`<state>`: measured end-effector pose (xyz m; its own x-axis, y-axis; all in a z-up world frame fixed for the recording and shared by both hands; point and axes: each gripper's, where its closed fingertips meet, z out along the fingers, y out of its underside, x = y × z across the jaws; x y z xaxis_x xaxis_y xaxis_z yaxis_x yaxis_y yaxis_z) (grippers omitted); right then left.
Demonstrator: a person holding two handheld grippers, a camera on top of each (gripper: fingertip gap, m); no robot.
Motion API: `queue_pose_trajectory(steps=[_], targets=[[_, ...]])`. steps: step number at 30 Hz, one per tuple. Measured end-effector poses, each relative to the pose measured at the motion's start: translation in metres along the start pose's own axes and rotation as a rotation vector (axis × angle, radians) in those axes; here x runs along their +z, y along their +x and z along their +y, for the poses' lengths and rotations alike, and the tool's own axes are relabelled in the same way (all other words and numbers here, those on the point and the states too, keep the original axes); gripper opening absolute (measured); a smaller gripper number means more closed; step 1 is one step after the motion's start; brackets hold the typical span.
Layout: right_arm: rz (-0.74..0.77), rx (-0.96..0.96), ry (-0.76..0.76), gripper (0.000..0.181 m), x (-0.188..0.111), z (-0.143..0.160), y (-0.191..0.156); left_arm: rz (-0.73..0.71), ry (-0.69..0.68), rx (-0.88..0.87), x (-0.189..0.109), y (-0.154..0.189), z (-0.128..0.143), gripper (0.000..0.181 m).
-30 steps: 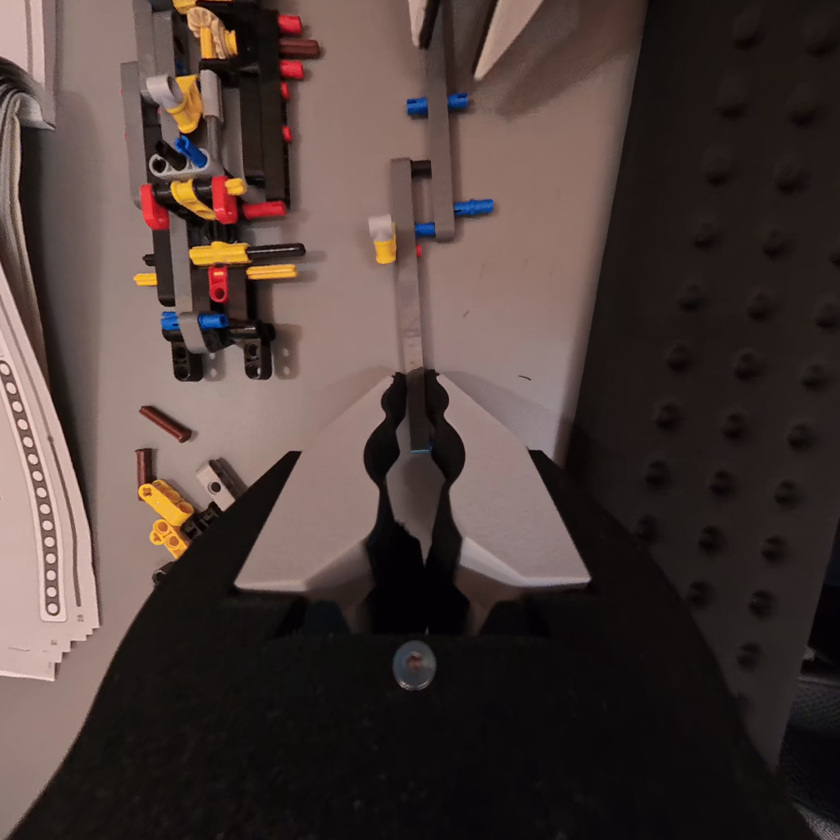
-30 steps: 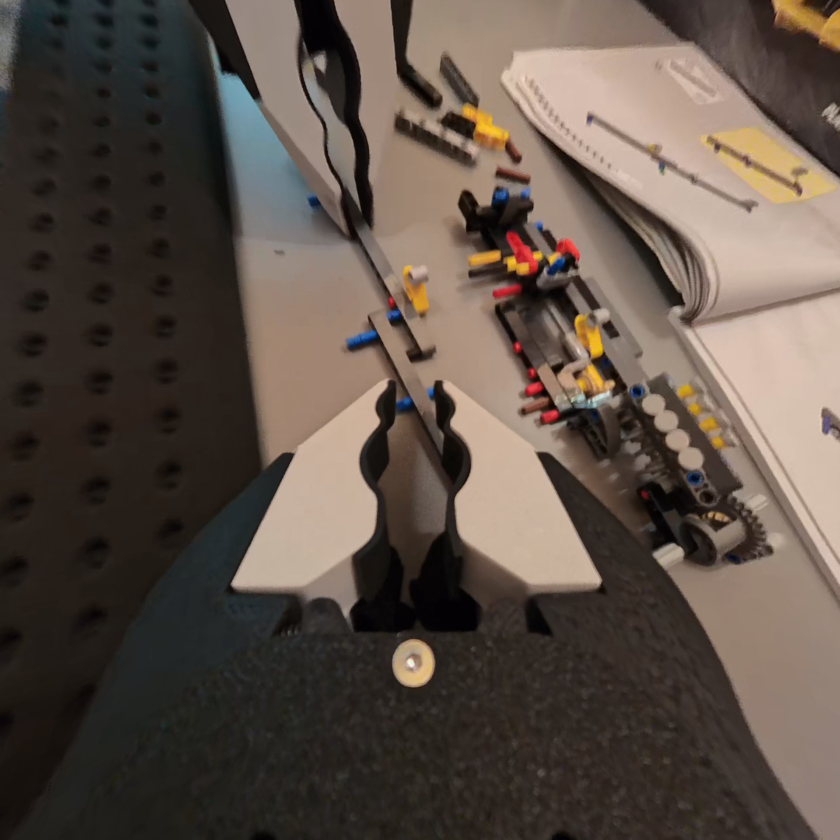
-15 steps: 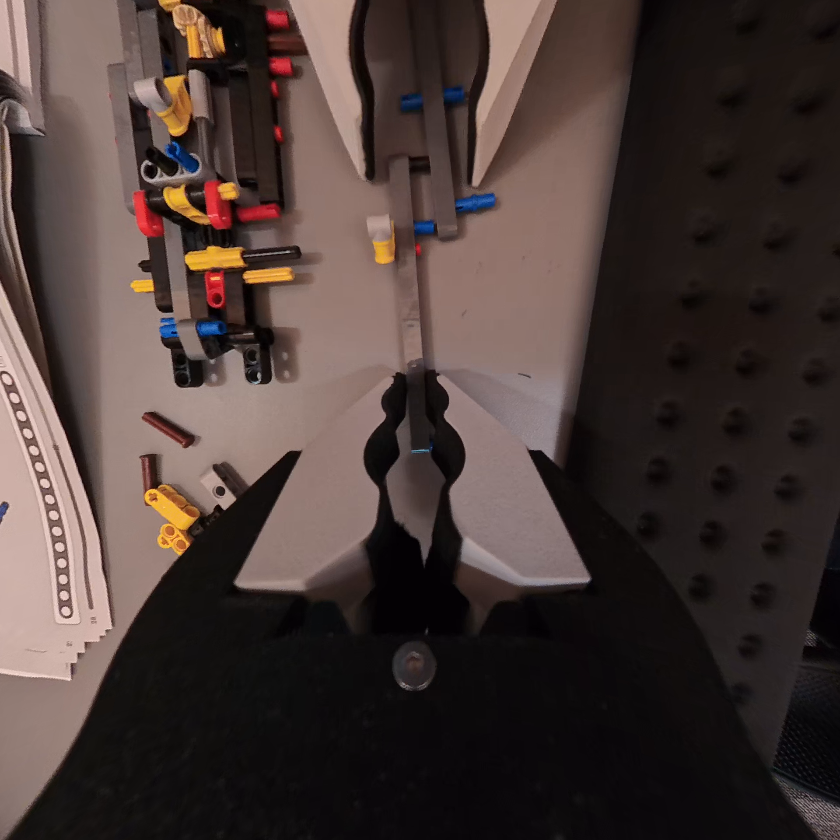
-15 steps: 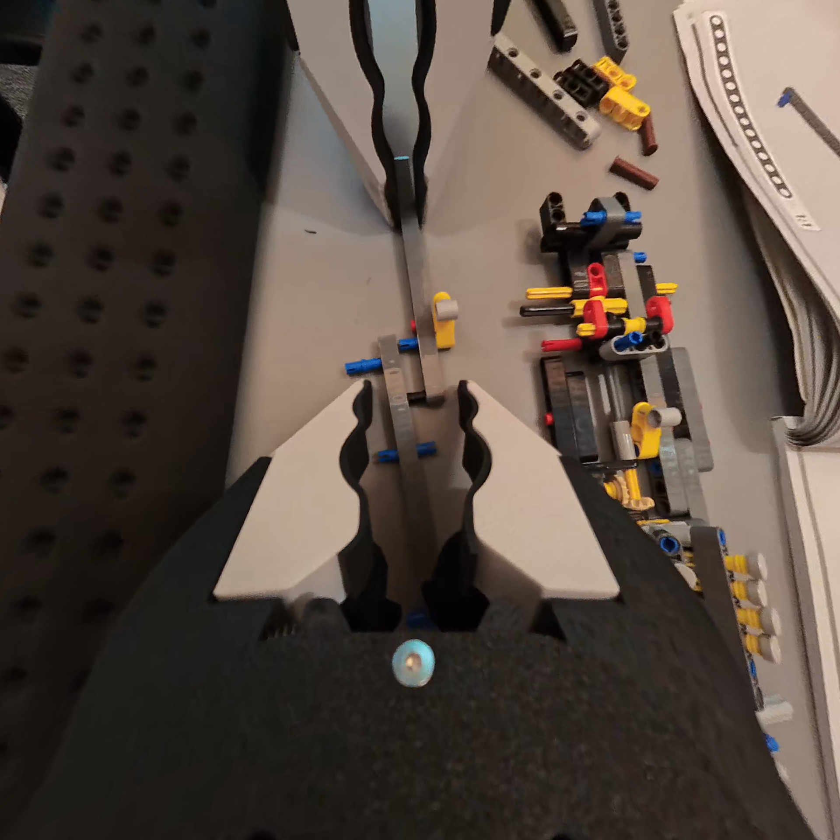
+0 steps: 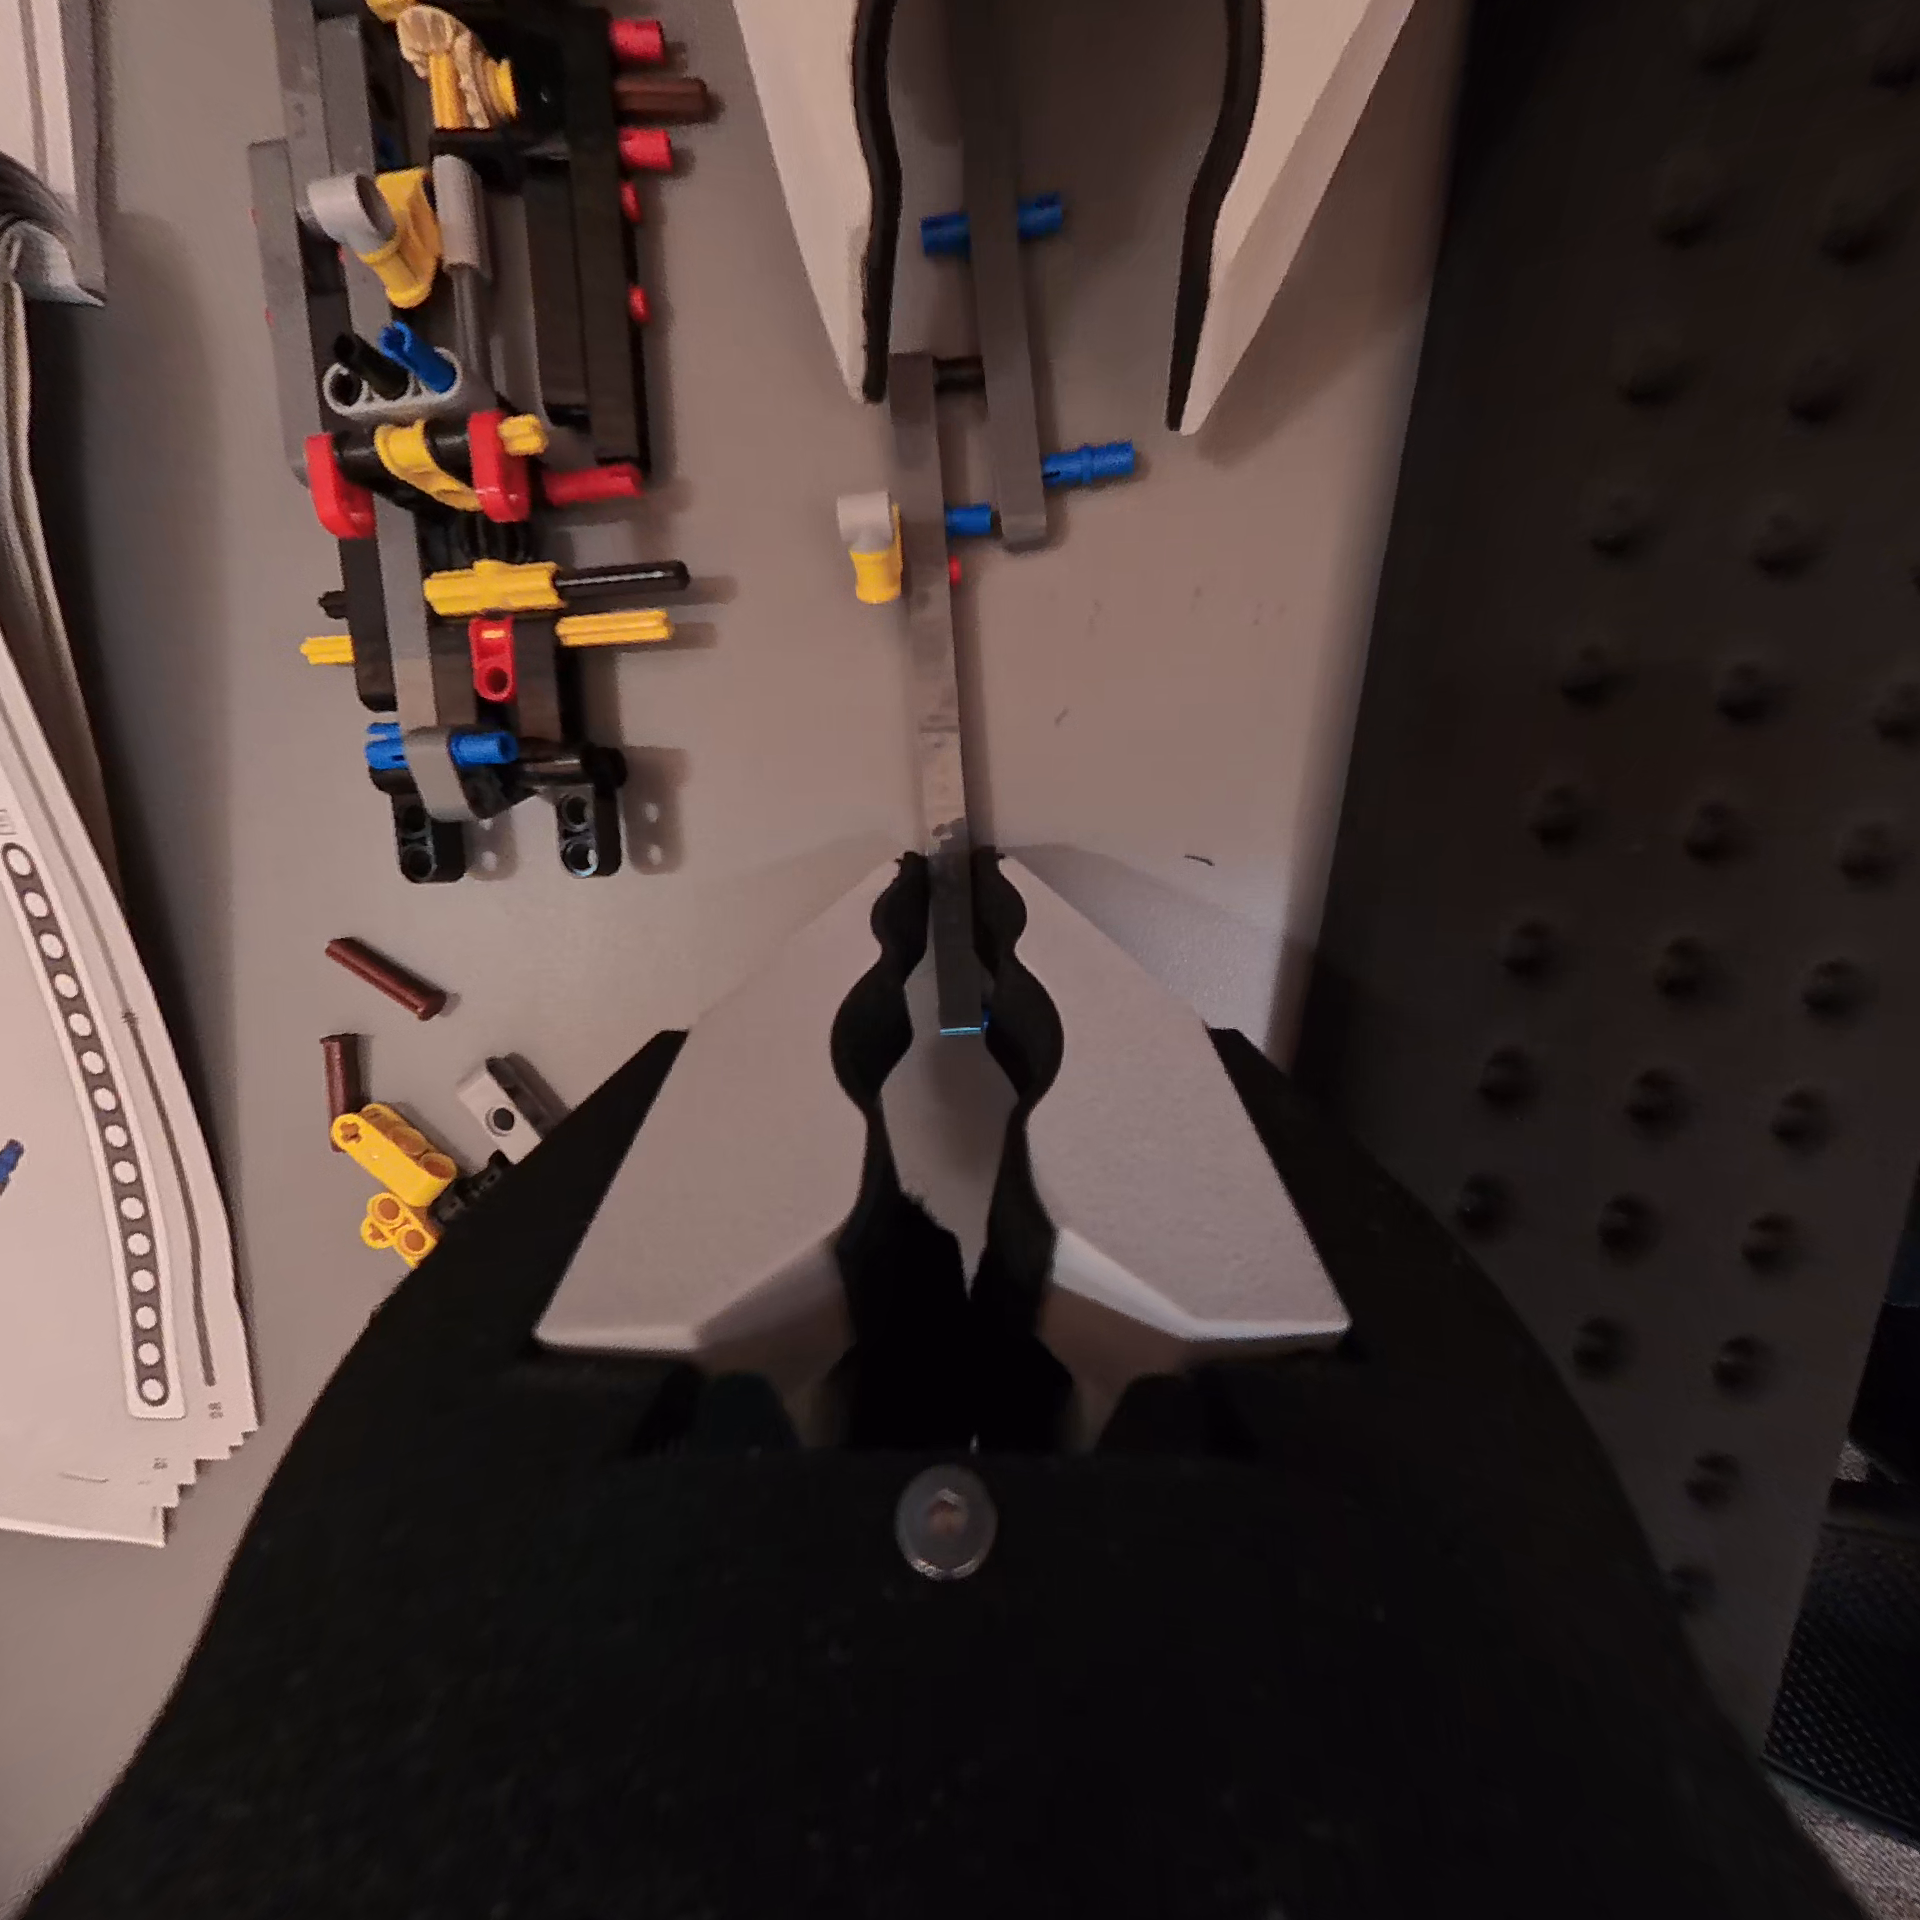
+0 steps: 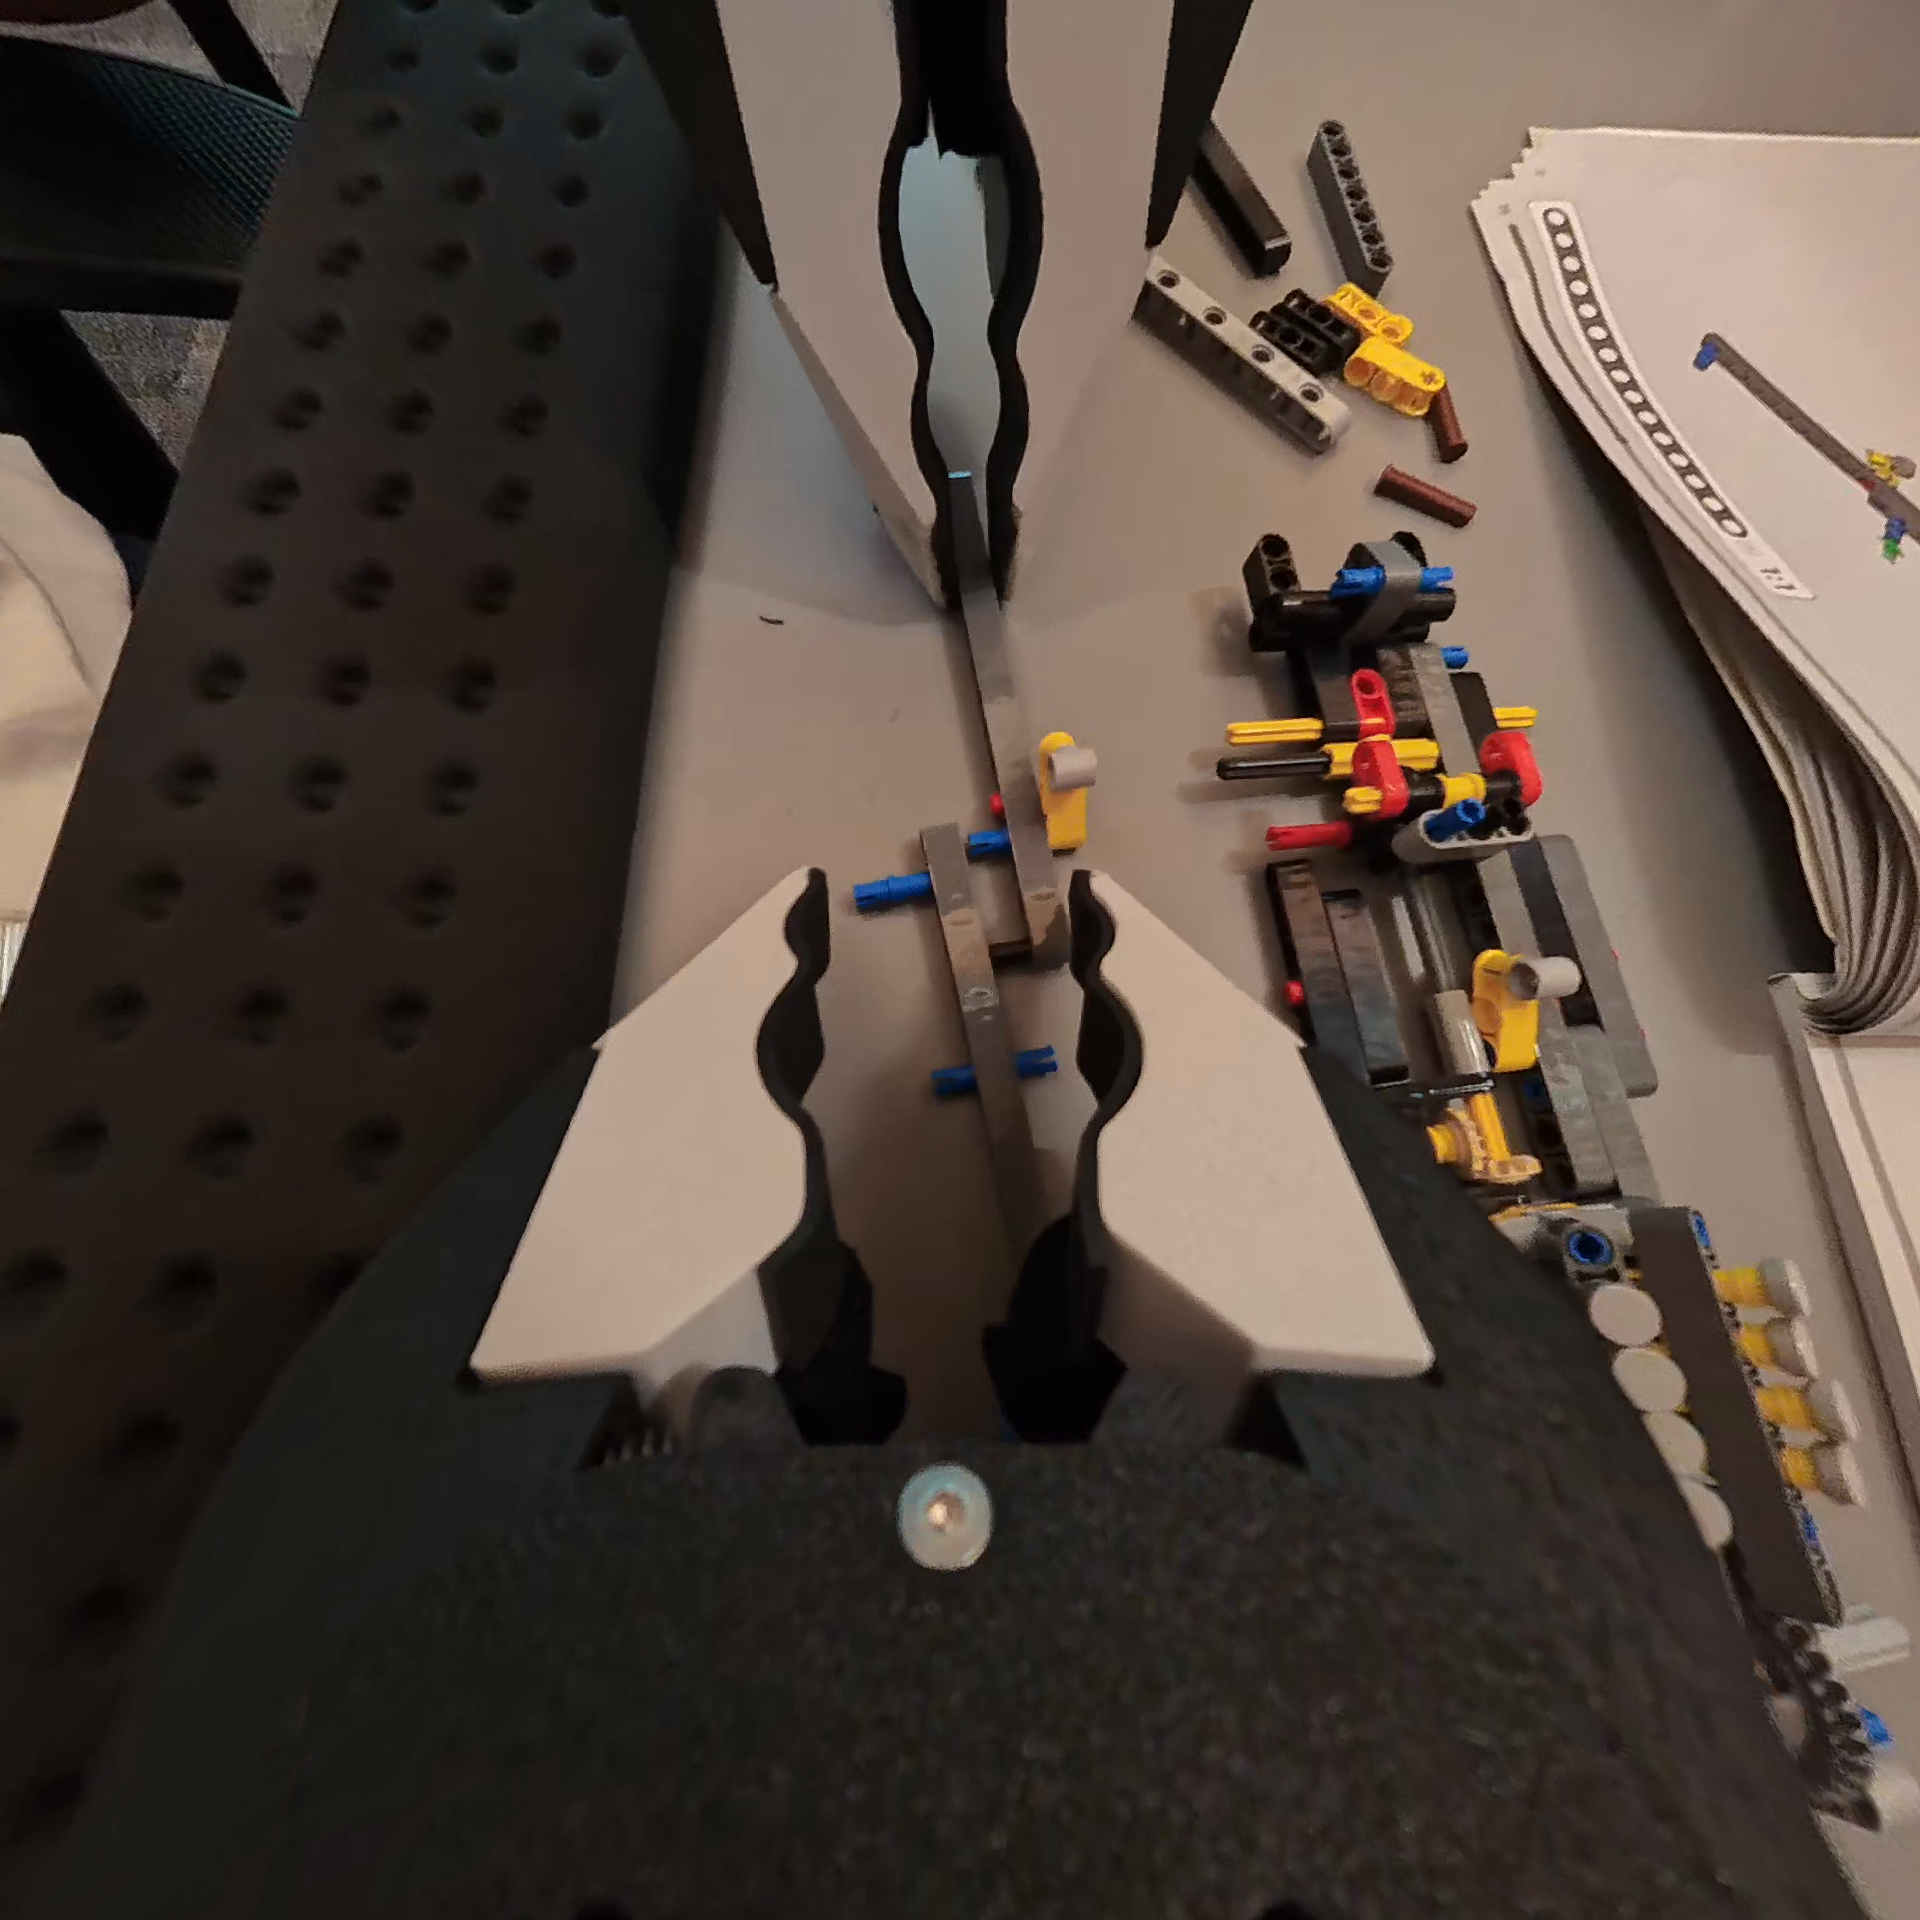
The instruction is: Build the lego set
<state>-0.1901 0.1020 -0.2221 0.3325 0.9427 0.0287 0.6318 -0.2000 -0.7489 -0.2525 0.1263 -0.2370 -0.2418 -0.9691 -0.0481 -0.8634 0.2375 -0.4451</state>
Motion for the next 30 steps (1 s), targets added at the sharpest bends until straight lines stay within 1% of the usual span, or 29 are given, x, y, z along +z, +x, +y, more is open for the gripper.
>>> queue_pose_trajectory(steps=[7, 10, 20, 26, 30], targets=[[0.022, 0.021, 0.039, 0.040, -0.003, 0.000, 0.000, -0.003, -0.006, -0.003, 0.000, 0.000, 0.000, 0.007], [0.032, 0.031, 0.028, 0.040, -0.003, 0.005, 0.003, -0.003, -0.007, -0.004, 0.000, 0.000, 0.000, 0.007], [0.043, 0.034, 0.030, 0.046, -0.002, 0.005, 0.006, -0.004, 0.006, -0.015, 0.000, 0.000, 0.000, 0.007], [0.021, 0.054, -0.010, 0.057, 0.006, 0.010, 0.004, -0.004, 0.001, -0.007, 0.000, 0.000, 0.000, 0.007], [0.024, 0.059, -0.018, 0.055, 0.008, 0.010, 0.006, -0.005, -0.003, 0.006, 0.000, 0.000, 0.000, 0.007]])
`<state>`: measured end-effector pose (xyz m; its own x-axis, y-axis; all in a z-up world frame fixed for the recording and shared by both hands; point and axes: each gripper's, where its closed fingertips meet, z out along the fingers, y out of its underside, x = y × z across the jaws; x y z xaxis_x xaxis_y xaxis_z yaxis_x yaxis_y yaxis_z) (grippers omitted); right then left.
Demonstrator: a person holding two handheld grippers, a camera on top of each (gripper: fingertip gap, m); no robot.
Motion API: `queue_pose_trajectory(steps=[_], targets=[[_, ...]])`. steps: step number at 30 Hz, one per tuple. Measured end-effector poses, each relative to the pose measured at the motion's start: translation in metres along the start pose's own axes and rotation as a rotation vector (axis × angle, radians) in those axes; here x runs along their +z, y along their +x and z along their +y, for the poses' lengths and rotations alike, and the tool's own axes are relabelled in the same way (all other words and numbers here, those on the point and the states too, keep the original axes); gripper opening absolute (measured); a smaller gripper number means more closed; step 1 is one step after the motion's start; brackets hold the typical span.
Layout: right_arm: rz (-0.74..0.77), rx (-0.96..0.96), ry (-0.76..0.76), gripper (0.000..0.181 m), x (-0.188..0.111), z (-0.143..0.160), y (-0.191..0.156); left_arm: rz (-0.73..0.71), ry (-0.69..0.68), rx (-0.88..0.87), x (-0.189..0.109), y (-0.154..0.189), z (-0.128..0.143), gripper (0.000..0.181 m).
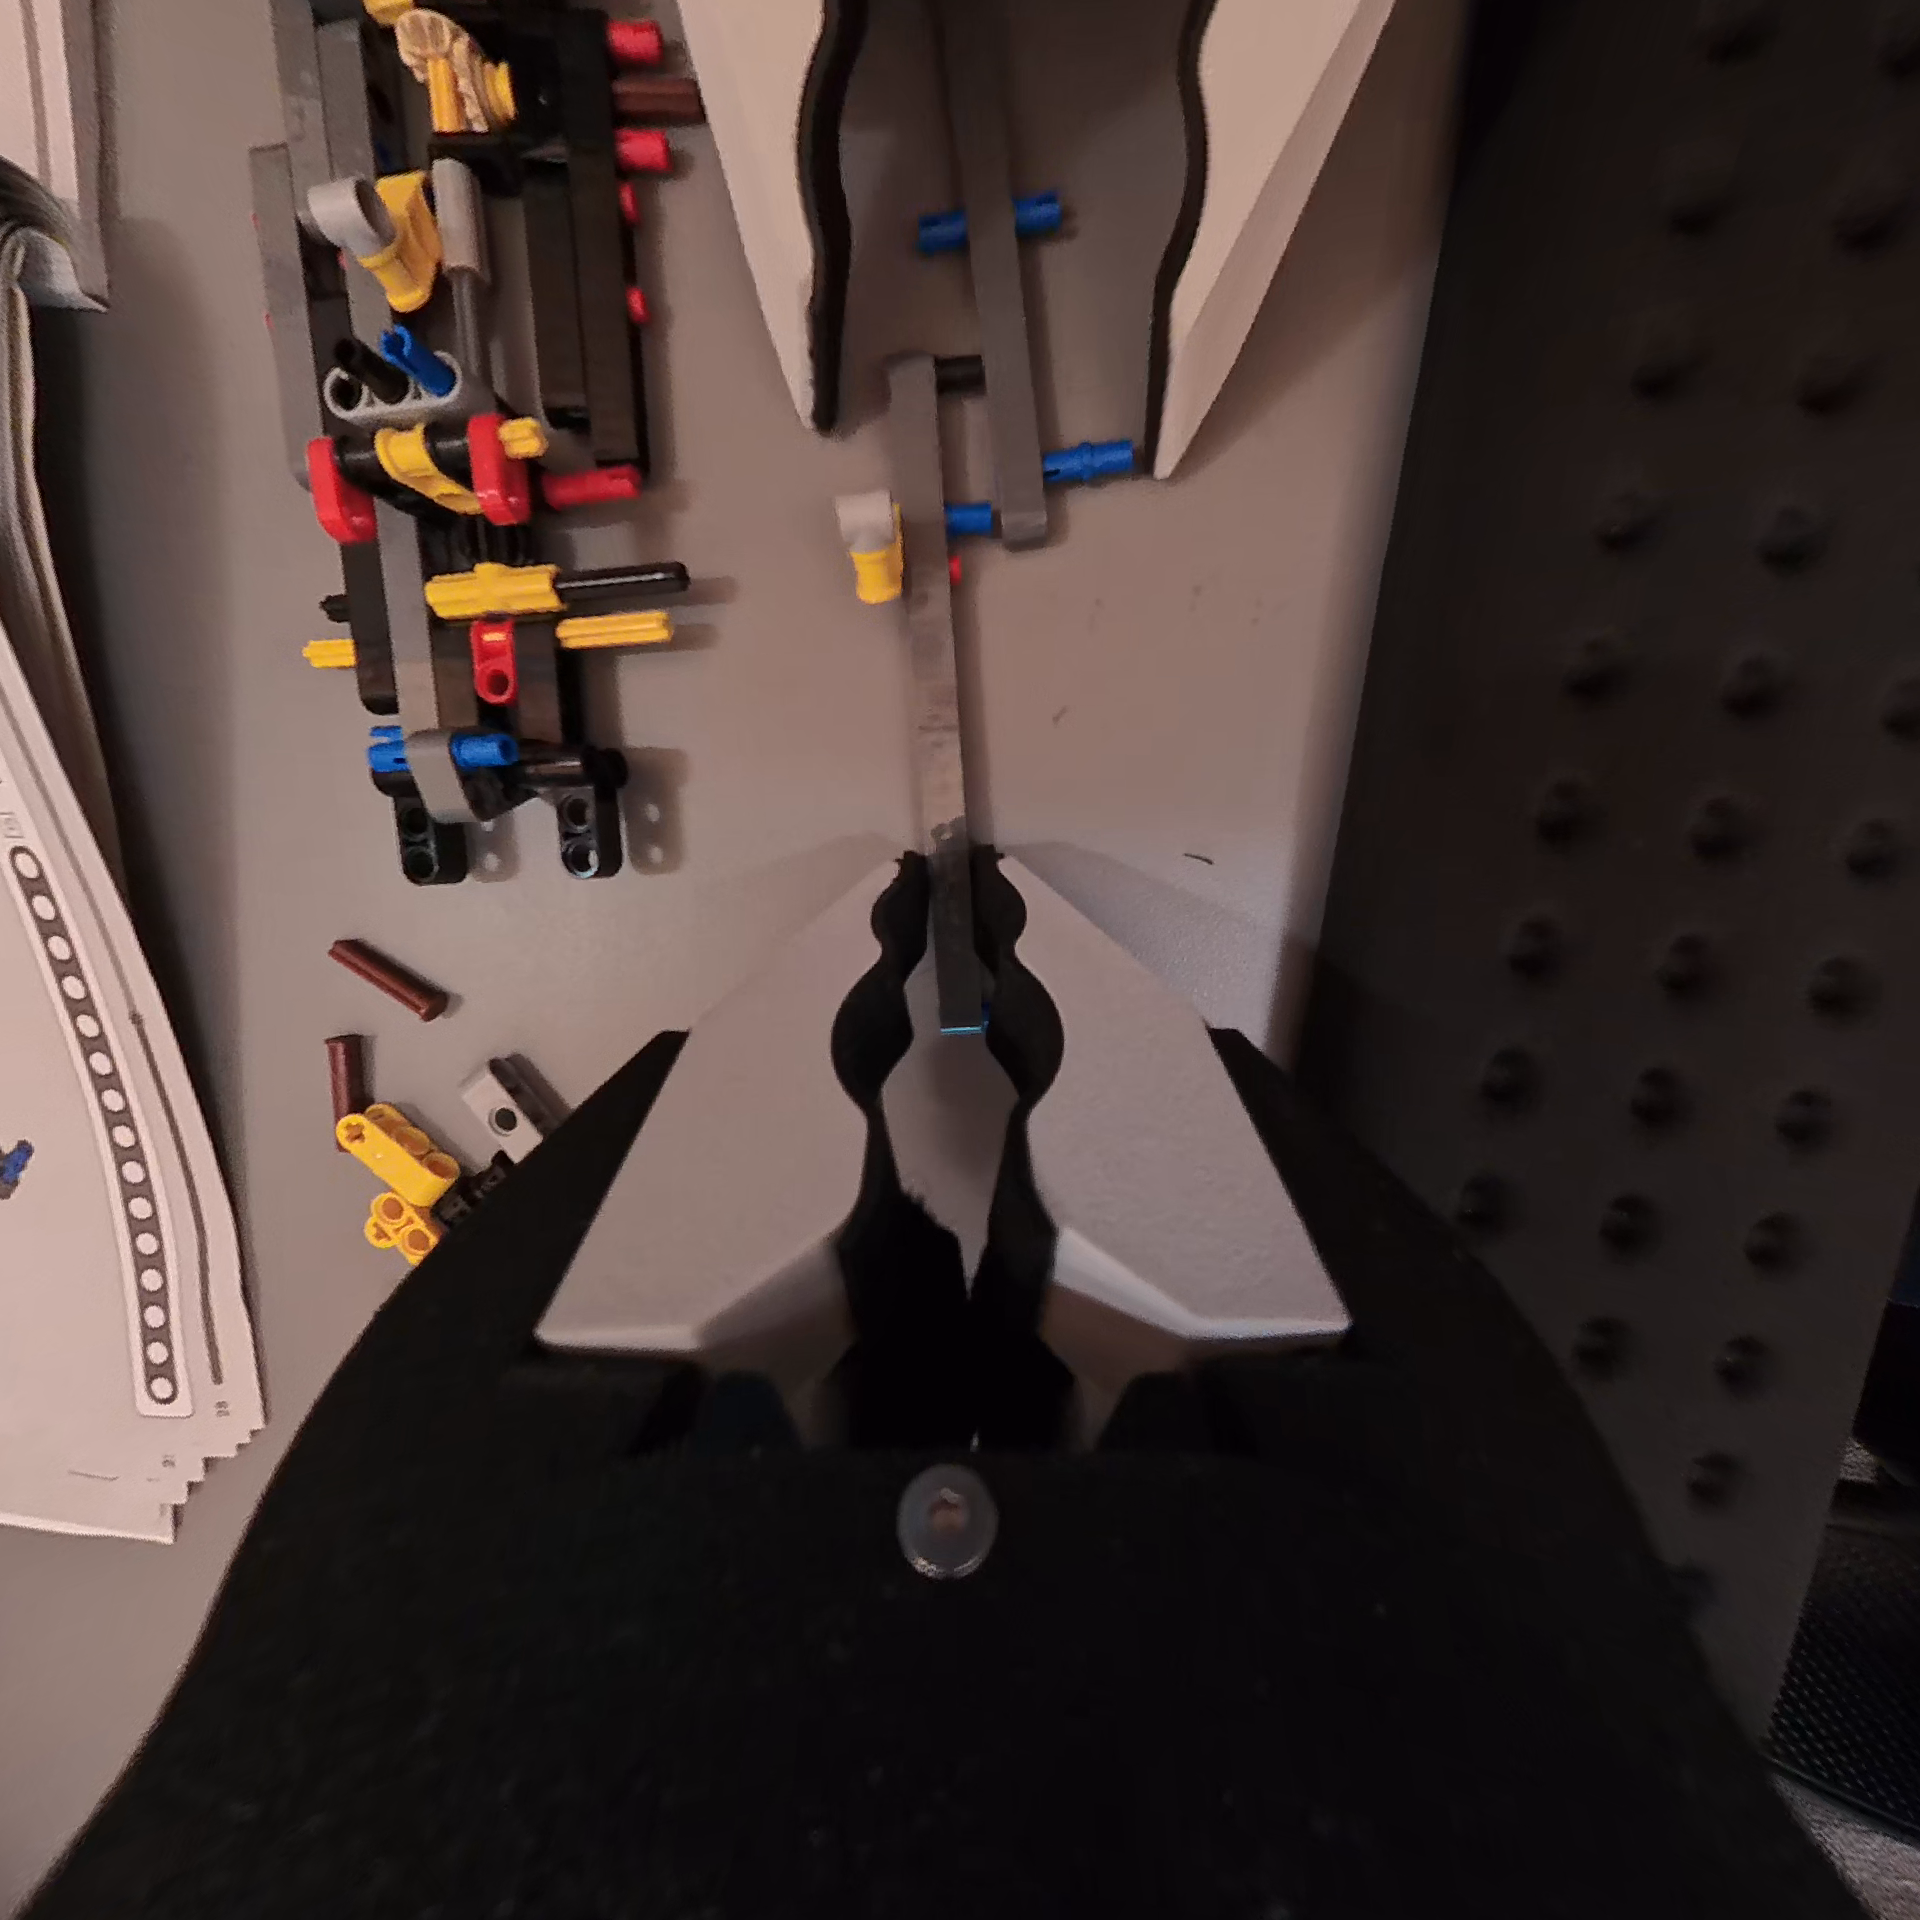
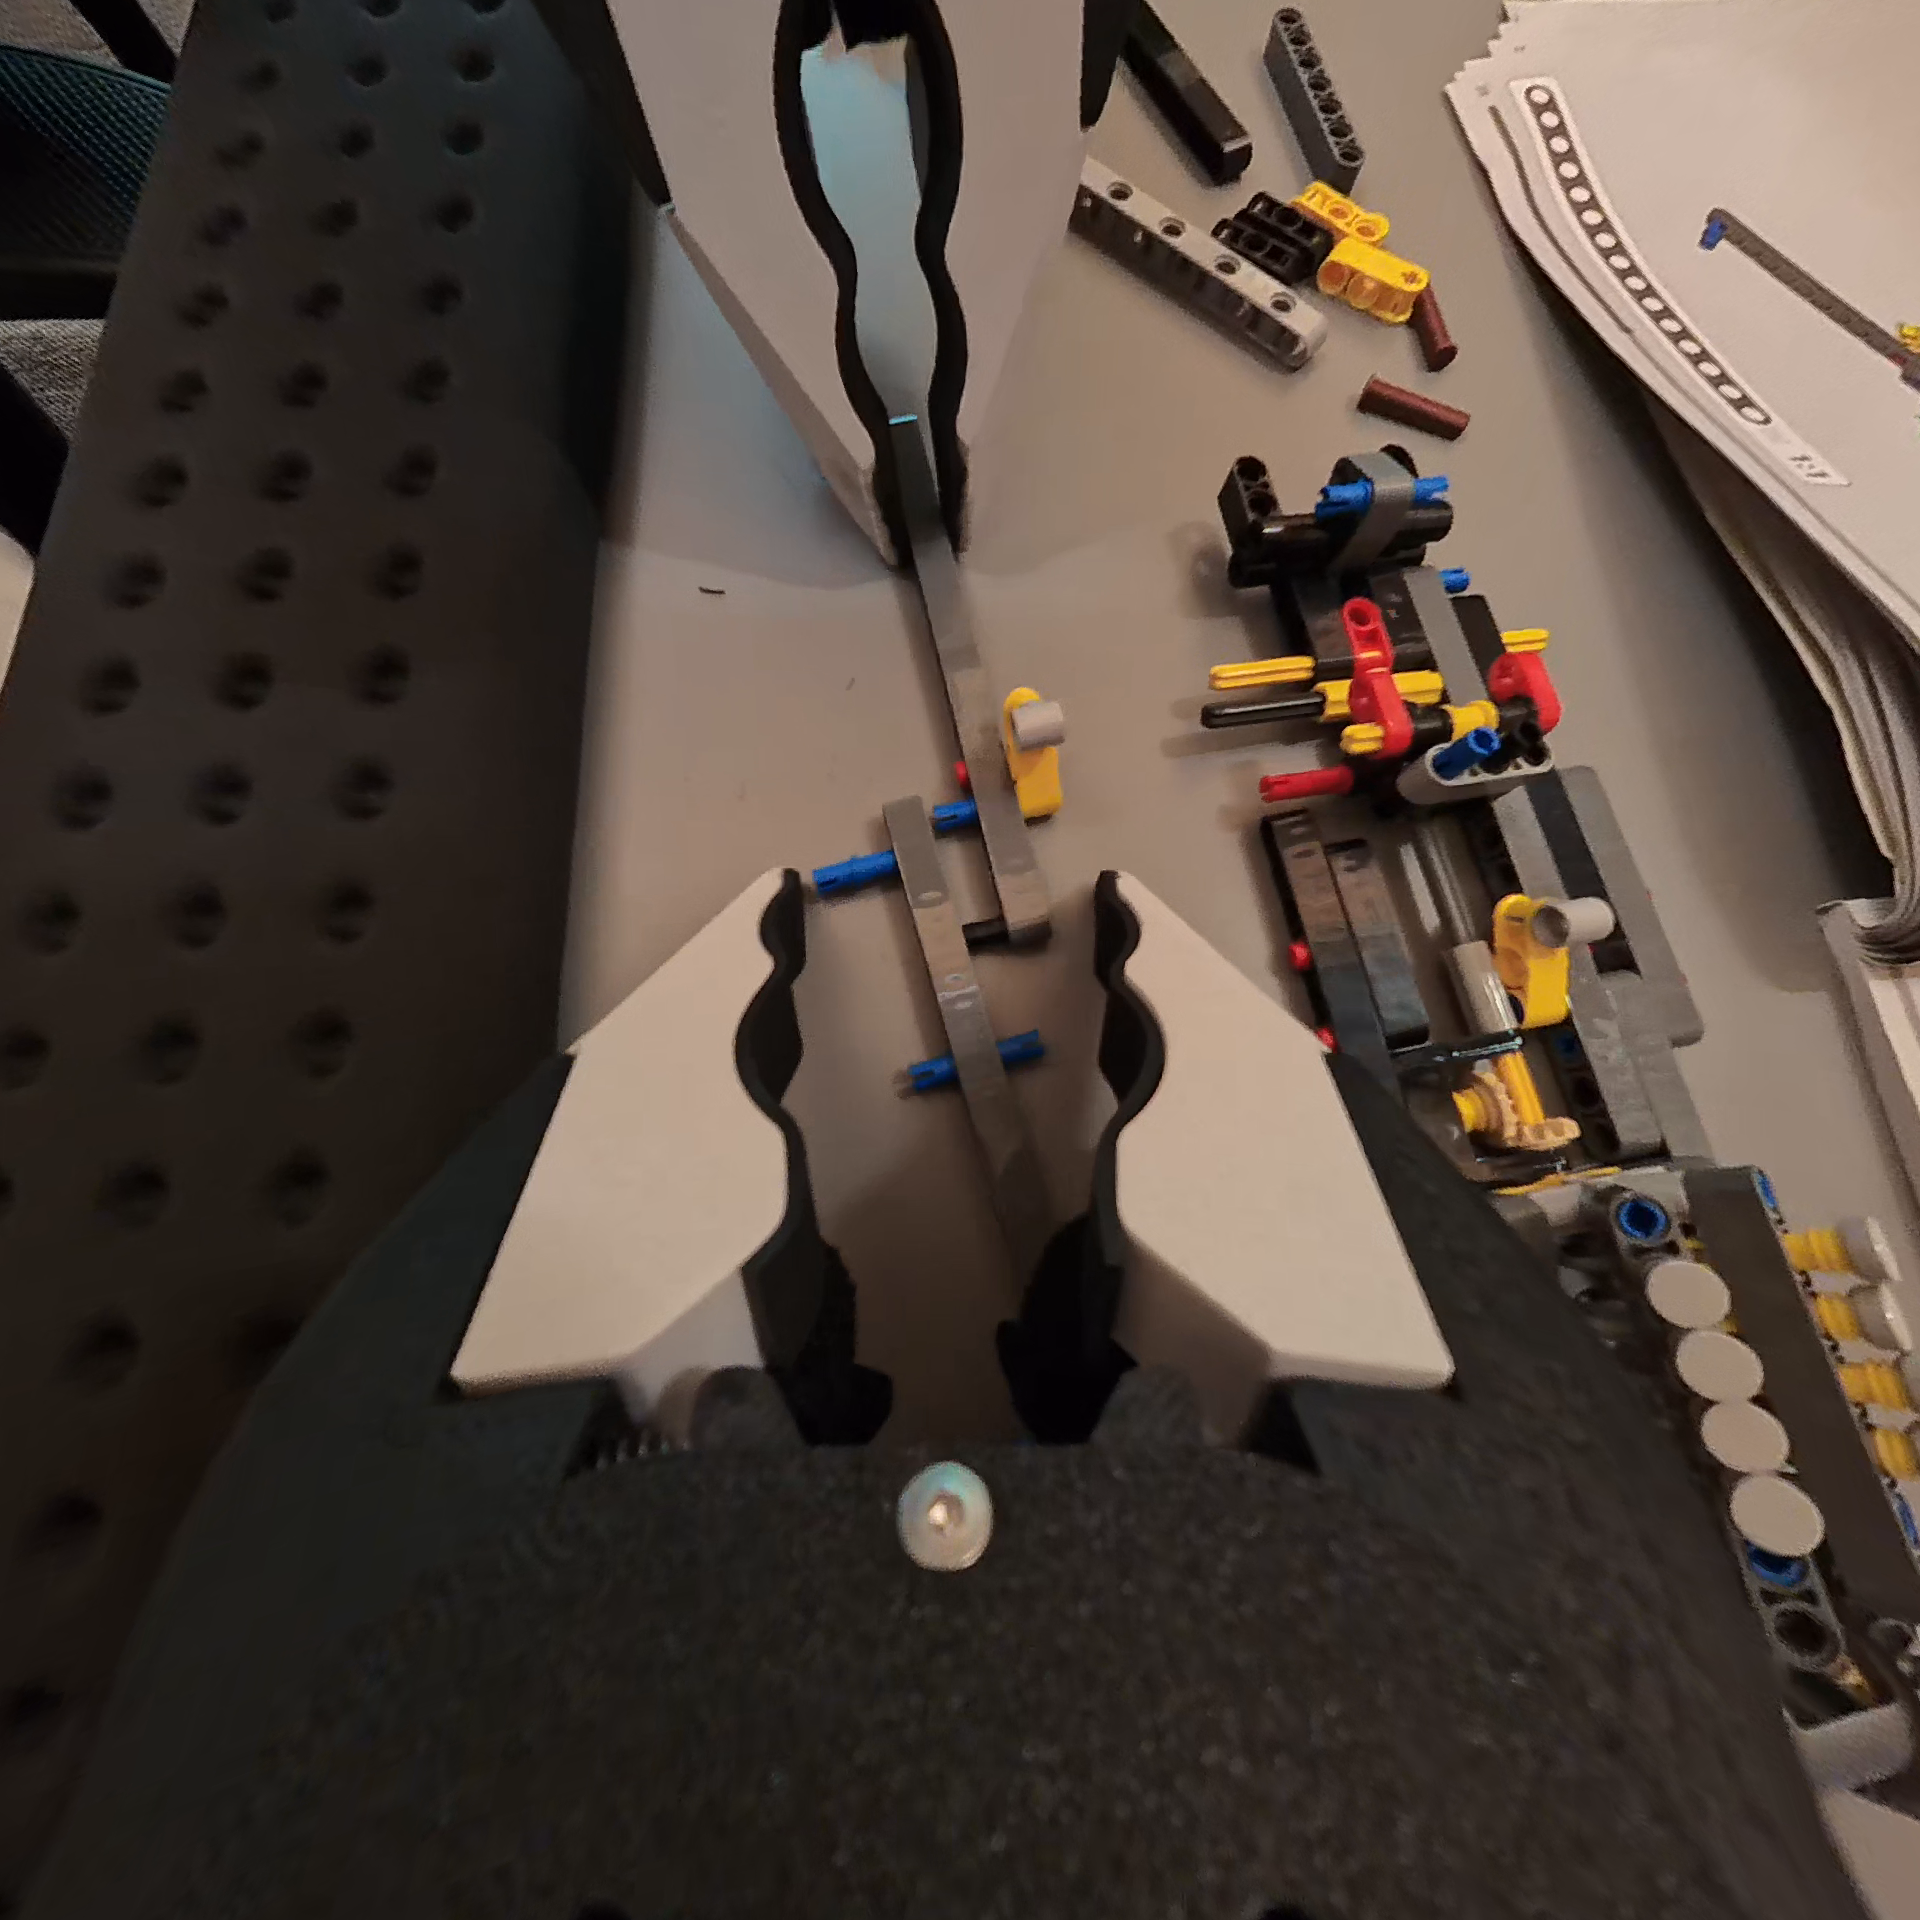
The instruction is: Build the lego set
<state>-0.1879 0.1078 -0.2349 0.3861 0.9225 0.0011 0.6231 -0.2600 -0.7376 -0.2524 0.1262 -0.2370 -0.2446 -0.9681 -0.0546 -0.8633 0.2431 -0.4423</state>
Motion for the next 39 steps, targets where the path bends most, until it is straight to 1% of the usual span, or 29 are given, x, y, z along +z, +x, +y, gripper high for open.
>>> queue_pose_trajectory(steps=[6, 10, 12, 16, 19, 22, 26, 27, 30, 35, 36, 38, 39], targets=[[0.008, 0.001, -0.001, 0.047, 0.002, -0.002, 0.004, 0.009, -0.014, 0.004, 0.001, 0.001, -0.001, 0.007], [-0.013, -0.011, -0.004, 0.046, 0.000, -0.001, 0.000, 0.010, -0.003, 0.015, 0.001, 0.003, -0.003, 0.007], [-0.011, -0.026, -0.013, 0.047, -0.003, 0.001, 0.001, 0.020, 0.002, 0.010, 0.001, 0.003, -0.003, 0.007], [-0.046, 0.004, 0.033, 0.047, -0.013, -0.004, 0.002, 0.028, -0.001, 0.022, 0.001, 0.003, -0.003, 0.007], [-0.068, 0.009, 0.039, 0.046, -0.017, -0.004, 0.003, 0.032, -0.014, 0.029, 0.001, 0.003, -0.003, 0.007], [-0.085, -0.007, 0.012, 0.043, -0.019, 0.002, 0.005, 0.030, -0.020, 0.034, 0.001, 0.003, -0.003, 0.007], [-0.080, -0.076, -0.058, 0.042, -0.012, 0.009, 0.007, 0.025, -0.019, 0.034, 0.001, 0.003, -0.003, 0.007], [-0.083, -0.088, -0.057, 0.040, -0.010, 0.008, 0.005, 0.025, -0.018, 0.034, 0.001, 0.003, -0.003, 0.007], [-0.067, -0.120, -0.048, 0.024, -0.007, 0.005, 0.004, 0.026, -0.013, 0.035, 0.001, 0.004, -0.004, 0.007], [-0.073, -0.100, -0.038, 0.022, -0.006, 0.005, 0.005, 0.013, -0.010, 0.032, 0.001, 0.004, -0.004, 0.007], [-0.074, -0.099, -0.035, 0.022, -0.006, 0.005, 0.004, 0.003, -0.008, 0.031, 0.002, 0.003, -0.005, 0.008], [-0.076, -0.099, -0.030, 0.023, -0.006, 0.005, 0.005, -0.006, 0.035, 0.008, 0.003, 0.002, -0.013, 0.023], [-0.078, -0.099, -0.029, 0.023, -0.006, 0.005, 0.005, 0.012, 0.066, -0.017, 0.004, 0.004, -0.019, 0.029]])
